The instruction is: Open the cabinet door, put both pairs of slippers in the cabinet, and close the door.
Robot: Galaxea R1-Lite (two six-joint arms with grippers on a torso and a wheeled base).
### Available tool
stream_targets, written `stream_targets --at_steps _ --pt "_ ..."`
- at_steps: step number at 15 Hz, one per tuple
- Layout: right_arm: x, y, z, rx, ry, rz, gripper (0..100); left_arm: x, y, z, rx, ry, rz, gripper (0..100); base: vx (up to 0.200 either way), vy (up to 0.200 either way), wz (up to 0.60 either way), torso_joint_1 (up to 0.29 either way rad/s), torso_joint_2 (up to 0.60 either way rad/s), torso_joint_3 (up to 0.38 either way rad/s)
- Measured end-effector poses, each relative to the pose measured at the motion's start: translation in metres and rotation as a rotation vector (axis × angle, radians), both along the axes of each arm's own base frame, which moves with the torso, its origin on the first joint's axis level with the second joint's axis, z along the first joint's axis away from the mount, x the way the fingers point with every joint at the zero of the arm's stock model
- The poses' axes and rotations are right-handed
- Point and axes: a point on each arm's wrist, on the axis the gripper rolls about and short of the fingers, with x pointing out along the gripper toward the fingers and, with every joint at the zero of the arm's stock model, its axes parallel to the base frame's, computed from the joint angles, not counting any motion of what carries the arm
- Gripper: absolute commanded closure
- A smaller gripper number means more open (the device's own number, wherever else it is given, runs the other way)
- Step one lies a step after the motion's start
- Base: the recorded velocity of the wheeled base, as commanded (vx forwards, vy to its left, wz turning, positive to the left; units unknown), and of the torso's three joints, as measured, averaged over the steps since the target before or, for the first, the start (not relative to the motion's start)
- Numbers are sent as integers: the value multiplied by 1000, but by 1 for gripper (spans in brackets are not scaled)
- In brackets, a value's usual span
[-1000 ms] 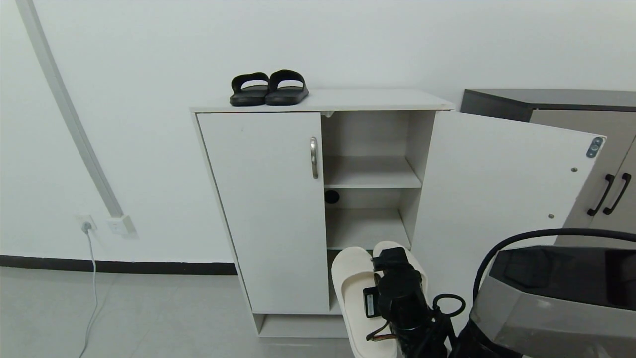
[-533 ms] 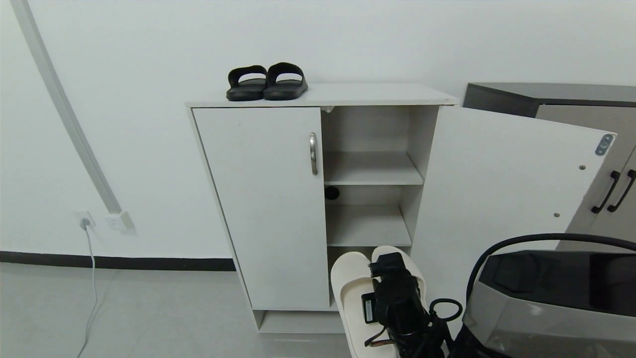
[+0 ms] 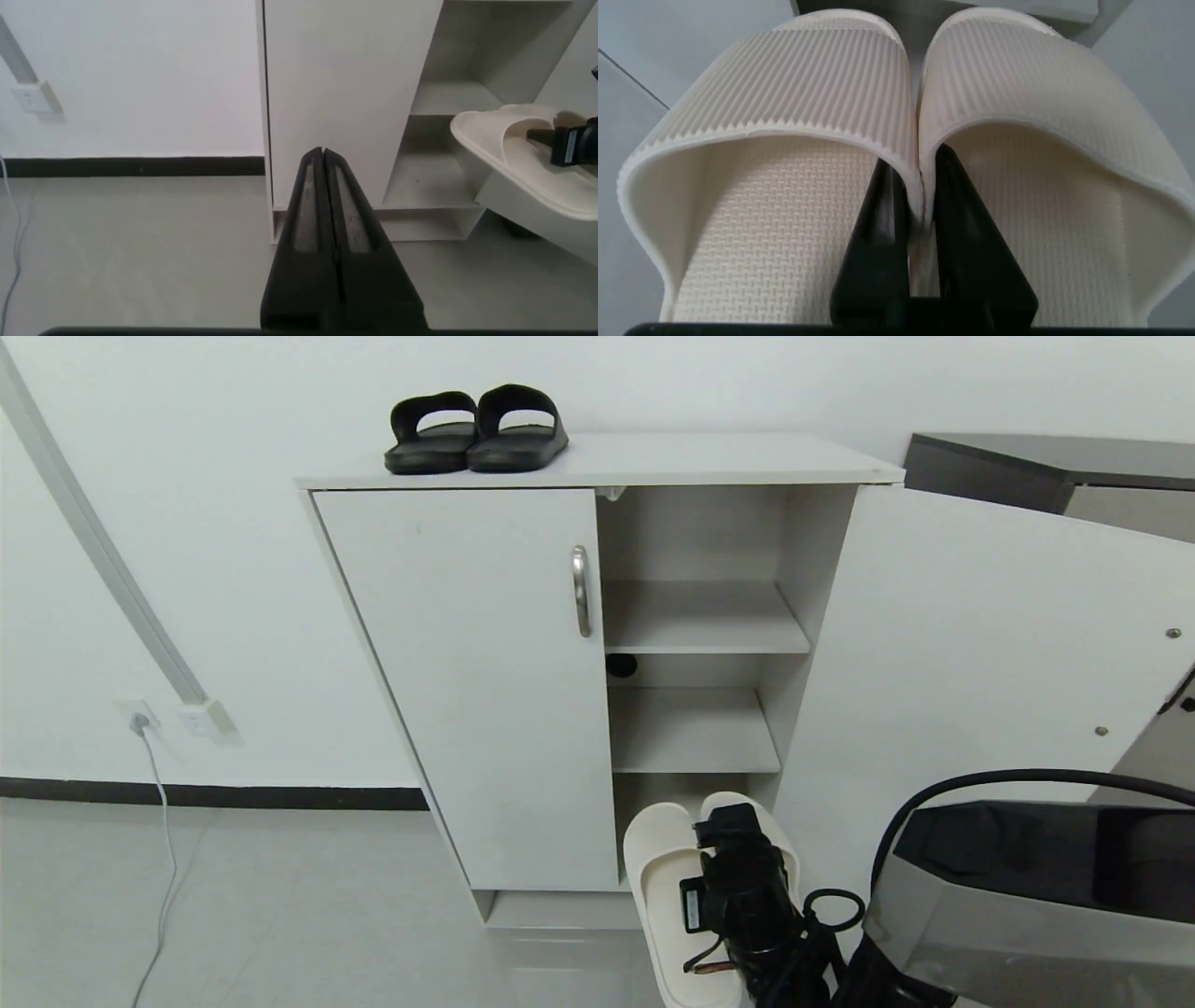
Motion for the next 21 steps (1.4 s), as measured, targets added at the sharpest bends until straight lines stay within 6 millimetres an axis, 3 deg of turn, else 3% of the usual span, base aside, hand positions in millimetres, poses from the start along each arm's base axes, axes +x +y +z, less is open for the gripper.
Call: stream_targets --at_steps 5,11,17,21 --pt "10 1 -9 0 -3 -26 100 0 0 0 0 0 0 100 0 0 0 7 3 -164" --pt "35 2 -5 48 -197 -97 100 0 0 0 0 0 0 100 0 0 0 0 0 0" --pt "36 1 -16 24 -181 -100 100 0 0 0 0 0 0 100 0 0 0 0 0 0" --pt "37 0 -16 16 -185 -101 100 0 0 0 -1 0 0 100 200 0 0 4 2 2"
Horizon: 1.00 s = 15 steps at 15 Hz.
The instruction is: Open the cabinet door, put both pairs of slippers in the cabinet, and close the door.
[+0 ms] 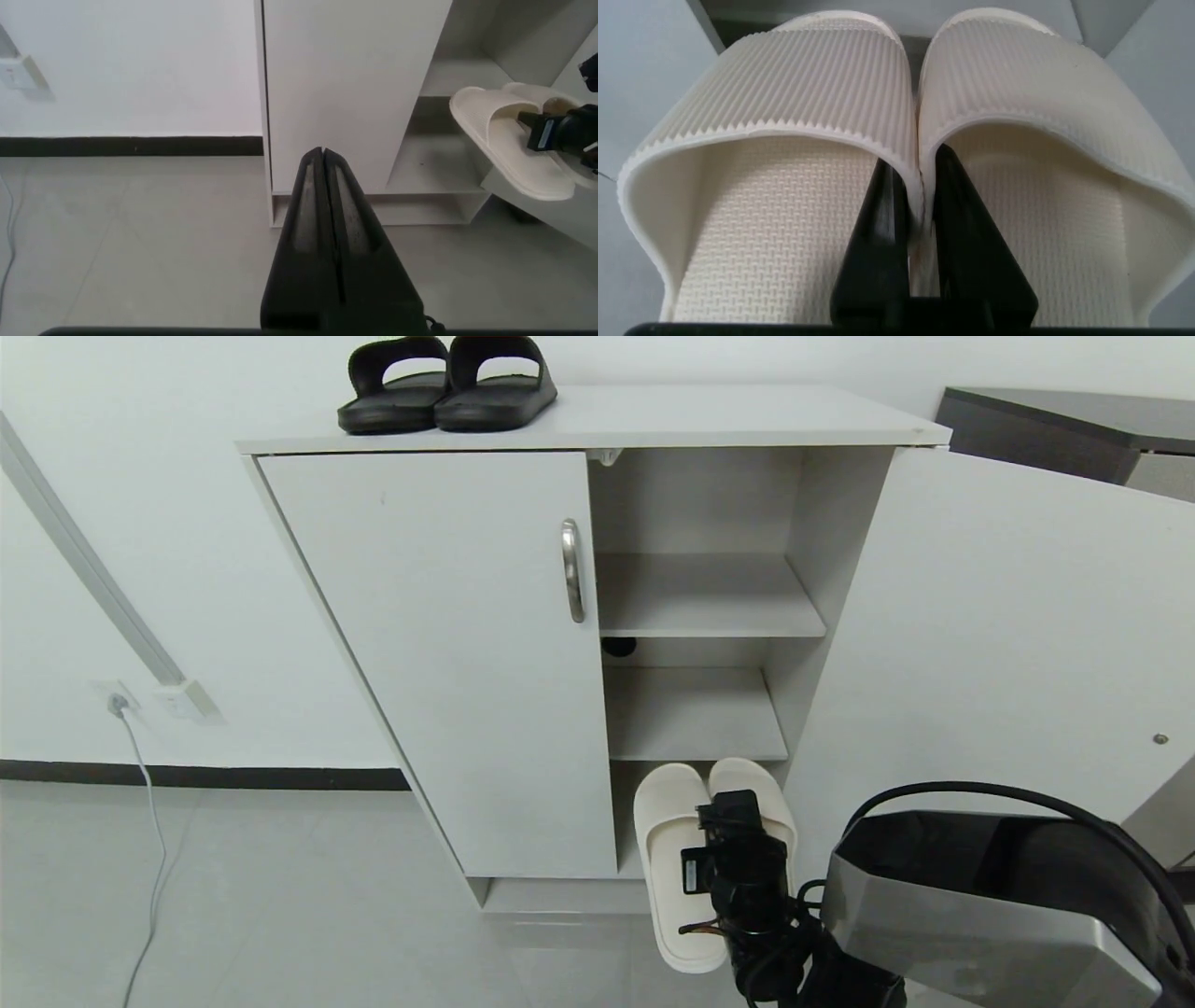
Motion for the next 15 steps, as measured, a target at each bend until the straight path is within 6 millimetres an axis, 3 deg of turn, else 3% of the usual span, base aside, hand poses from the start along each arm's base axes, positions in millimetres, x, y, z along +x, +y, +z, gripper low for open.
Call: stream_targets --at_steps 8,12,15 --pt "2 -2 2 -1 -8 -6 100 0 0 0 0 0 0 100 200 0 0 4 1 1" --pt "6 3 5 12 -20 -2 100 0 0 0 0 0 0 100 0 0 0 0 0 0" --pt "21 6 3 14 -22 -22 100 0 0 0 0 0 1 100 0 0 0 0 0 0"
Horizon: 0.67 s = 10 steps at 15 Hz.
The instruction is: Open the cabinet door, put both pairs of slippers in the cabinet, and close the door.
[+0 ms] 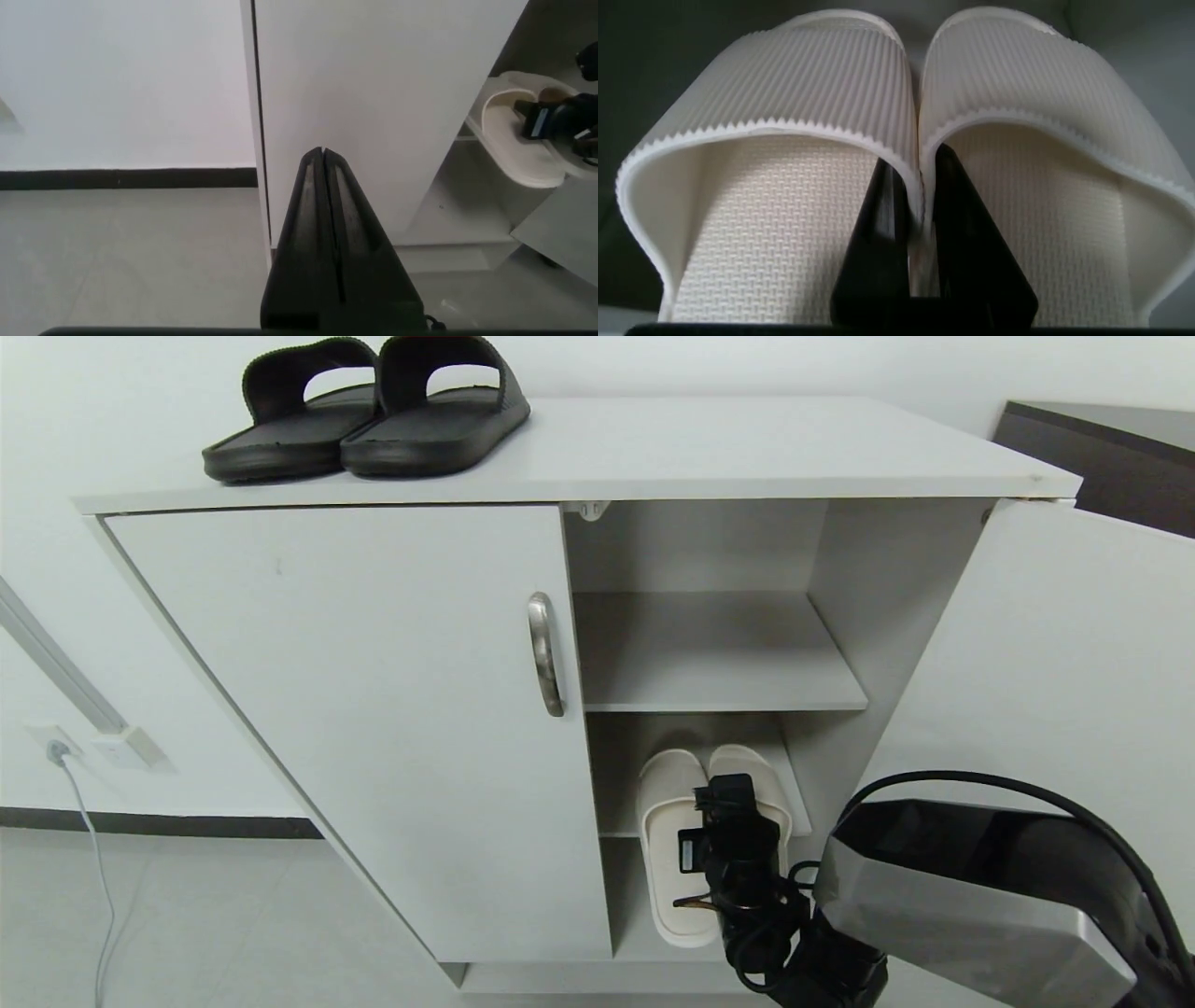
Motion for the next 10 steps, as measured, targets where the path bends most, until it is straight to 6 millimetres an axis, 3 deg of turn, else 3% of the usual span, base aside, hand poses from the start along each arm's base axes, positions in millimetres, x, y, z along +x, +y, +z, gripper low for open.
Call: stream_targets --at_steps 3,10 --pt "15 0 -4 -18 26 -19 100 0 0 0 0 0 0 100 0 0 0 0 0 0" --pt "65 5 8 -13 39 -34 100 0 0 0 -1 0 0 100 0 0 0 0 0 0"
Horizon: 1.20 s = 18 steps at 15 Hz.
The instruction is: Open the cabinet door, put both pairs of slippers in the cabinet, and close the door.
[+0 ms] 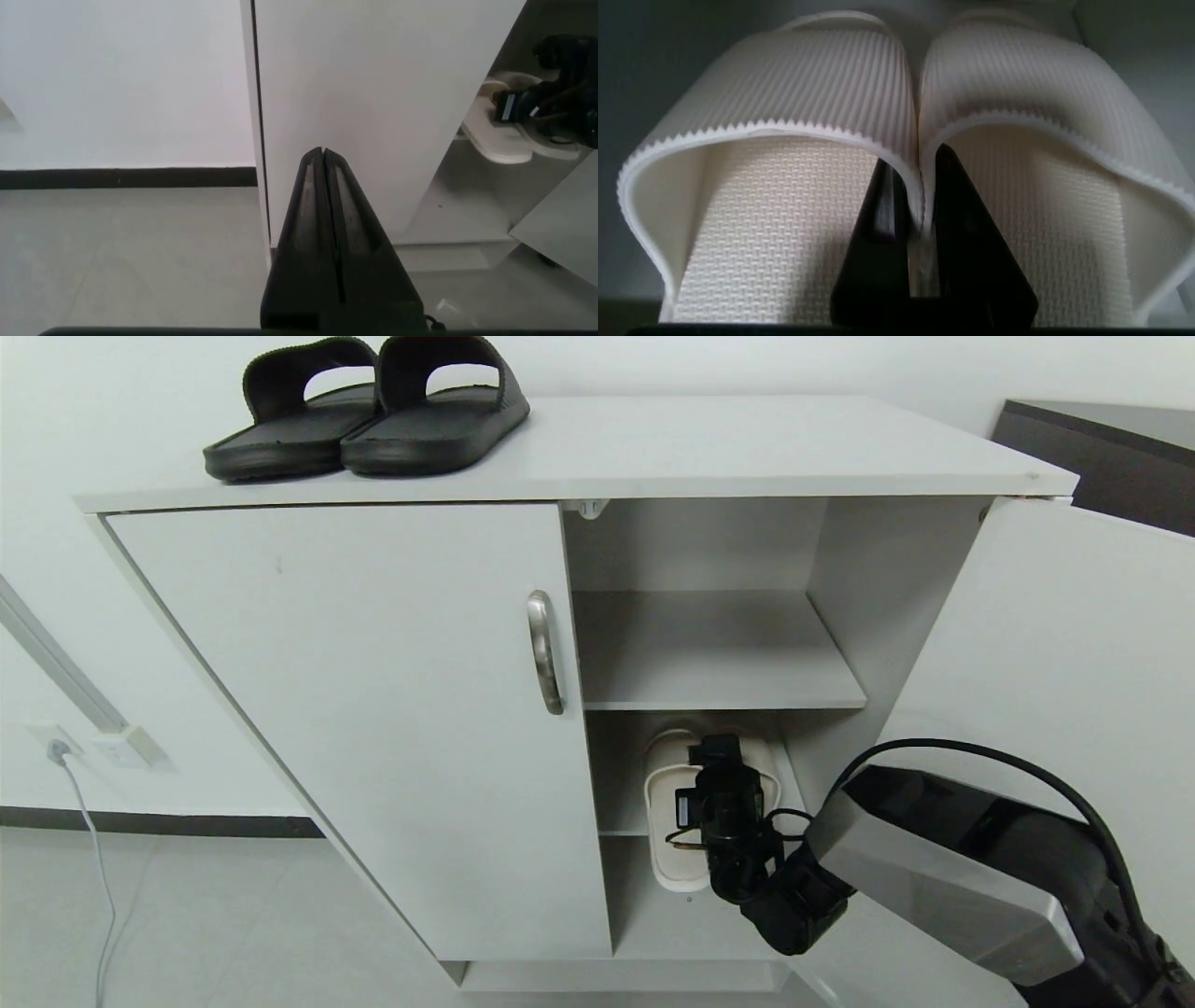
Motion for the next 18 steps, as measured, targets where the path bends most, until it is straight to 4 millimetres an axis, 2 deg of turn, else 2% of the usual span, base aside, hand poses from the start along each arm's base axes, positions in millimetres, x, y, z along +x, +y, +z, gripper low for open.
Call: stream_targets --at_steps 7,18 --pt "33 3 15 20 -16 2 100 0 0 0 0 0 0 100 0 0 0 0 0 0" --pt "46 4 4 6 6 1 100 0 0 0 0 0 0 100 0 0 0 0 0 0"
